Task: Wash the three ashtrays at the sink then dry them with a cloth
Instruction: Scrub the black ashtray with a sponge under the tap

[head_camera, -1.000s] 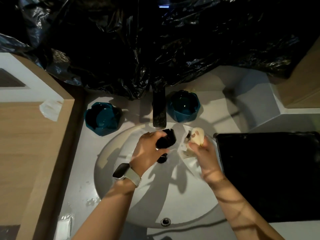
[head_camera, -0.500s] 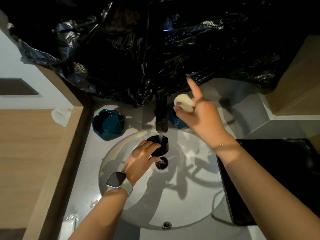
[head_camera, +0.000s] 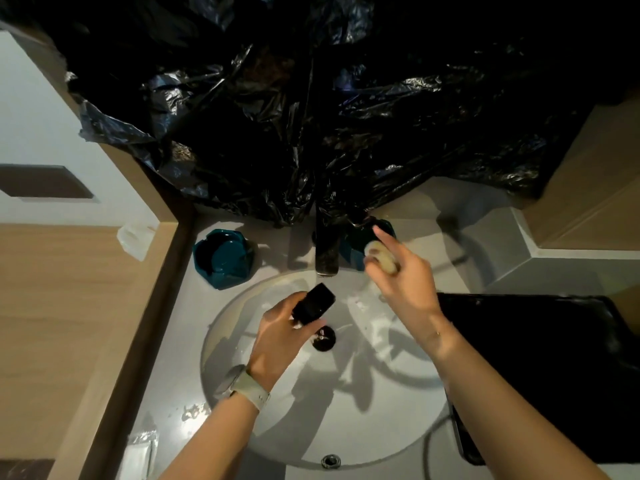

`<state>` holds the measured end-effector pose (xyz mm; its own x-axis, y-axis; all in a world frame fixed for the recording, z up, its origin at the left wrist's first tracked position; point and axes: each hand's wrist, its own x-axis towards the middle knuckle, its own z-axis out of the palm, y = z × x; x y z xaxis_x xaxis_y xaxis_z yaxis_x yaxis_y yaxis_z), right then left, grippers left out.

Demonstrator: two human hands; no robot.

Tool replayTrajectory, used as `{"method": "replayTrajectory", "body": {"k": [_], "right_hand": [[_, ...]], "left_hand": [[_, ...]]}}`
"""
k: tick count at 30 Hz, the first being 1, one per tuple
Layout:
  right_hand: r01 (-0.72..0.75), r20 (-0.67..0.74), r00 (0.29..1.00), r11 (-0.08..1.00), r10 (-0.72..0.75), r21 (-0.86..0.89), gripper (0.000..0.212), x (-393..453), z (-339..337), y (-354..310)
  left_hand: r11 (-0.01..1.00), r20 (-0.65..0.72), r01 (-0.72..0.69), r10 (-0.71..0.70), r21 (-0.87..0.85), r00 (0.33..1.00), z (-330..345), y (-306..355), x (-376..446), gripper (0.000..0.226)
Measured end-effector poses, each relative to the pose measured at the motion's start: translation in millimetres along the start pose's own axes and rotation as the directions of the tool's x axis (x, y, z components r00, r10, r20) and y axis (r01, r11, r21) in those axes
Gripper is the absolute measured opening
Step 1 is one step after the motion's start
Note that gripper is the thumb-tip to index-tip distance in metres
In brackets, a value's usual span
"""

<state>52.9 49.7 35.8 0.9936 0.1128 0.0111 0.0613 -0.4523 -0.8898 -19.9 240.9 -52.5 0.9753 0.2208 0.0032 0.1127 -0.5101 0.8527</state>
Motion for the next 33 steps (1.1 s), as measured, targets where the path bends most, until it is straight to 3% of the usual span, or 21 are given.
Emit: {"method": "replayTrajectory", "body": {"k": [1, 2, 4, 6, 8, 10, 14, 17, 19, 21, 24, 28, 33], "right_hand": [[-0.066, -0.027, 0.997, 0.987, 0.071, 0.143, 0.042, -11.4, -1.0, 4.1], [-0.143, -0.034, 0.987, 0.956, 0.157, 0.257, 0.034, -22.0, -1.2, 9.9], [-0.295, 0.017, 0.95, 0.874, 0.313, 0.386, 0.017, -41.3, 1.8, 27.9], [-0.405, 0.075, 0.905, 0.796, 0.418, 0.45, 0.006, -57.7, 5.3, 45.9], [-0.501, 0.091, 0.837, 0.69, 0.539, 0.522, 0.017, -69.1, 7.4, 62.2], [-0.535, 0.084, 0.792, 0.622, 0.604, 0.572, 0.017, -76.8, 7.4, 69.4], [-0.546, 0.101, 0.777, 0.586, 0.621, 0.599, 0.002, -84.1, -3.4, 68.5], [-0.512, 0.075, 0.801, 0.616, 0.593, 0.599, 0.007, -84.2, -19.6, 66.3], [-0.508, 0.061, 0.814, 0.657, 0.578, 0.557, 0.019, -82.2, -32.4, 66.7], [-0.487, 0.035, 0.831, 0.696, 0.555, 0.527, 0.022, -81.9, -46.0, 68.7], [-0.455, 0.011, 0.853, 0.733, 0.522, 0.505, 0.017, -84.4, -62.3, 73.6], [-0.466, 0.027, 0.841, 0.7, 0.54, 0.541, 0.018, -88.7, -74.7, 75.1], [-0.501, 0.076, 0.829, 0.674, 0.555, 0.543, 0.014, -87.0, -77.3, 82.6]], "left_hand": [[0.971, -0.021, 0.151, -0.158, -0.188, 0.987, 1.5, 6.1, -2.5, 0.03], [0.87, 0.015, 0.295, -0.315, -0.395, 0.949, 2.0, 10.4, -5.1, 0.026], [0.517, 0.219, 0.514, -0.526, -0.685, 0.822, 2.3, 12.4, -11.5, 0.027], [0.268, 0.379, 0.601, -0.569, -0.753, 0.73, 1.0, 8.7, -17.0, 0.029], [0.182, 0.439, 0.639, -0.587, -0.748, 0.681, 0.1, 8.4, -20.9, 0.028], [0.222, 0.426, 0.645, -0.59, -0.732, 0.686, -0.3, 13.1, -25.5, 0.026], [0.582, 0.27, 0.494, -0.431, -0.646, 0.861, 1.2, 34.9, -32.4, 0.03], [0.901, 0.18, 0.257, -0.204, -0.35, 0.962, 13.3, 67.6, -22.2, 0.024], [0.974, 0.225, 0.105, -0.059, -0.201, 0.973, 27.8, 92.7, -11.4, 0.028], [0.992, 0.238, -0.123, 0.121, -0.005, 0.964, 46.7, 113.0, 3.2, 0.035], [0.898, 0.302, -0.391, 0.323, 0.202, 0.897, 79.7, 136.3, 38.3, 0.036], [0.807, 0.457, -0.46, 0.273, 0.371, 0.847, 127.0, 150.2, 88.4, 0.04], [0.687, 0.531, -0.52, 0.226, 0.508, 0.817, 167.6, 143.6, 113.9, 0.045]]}}
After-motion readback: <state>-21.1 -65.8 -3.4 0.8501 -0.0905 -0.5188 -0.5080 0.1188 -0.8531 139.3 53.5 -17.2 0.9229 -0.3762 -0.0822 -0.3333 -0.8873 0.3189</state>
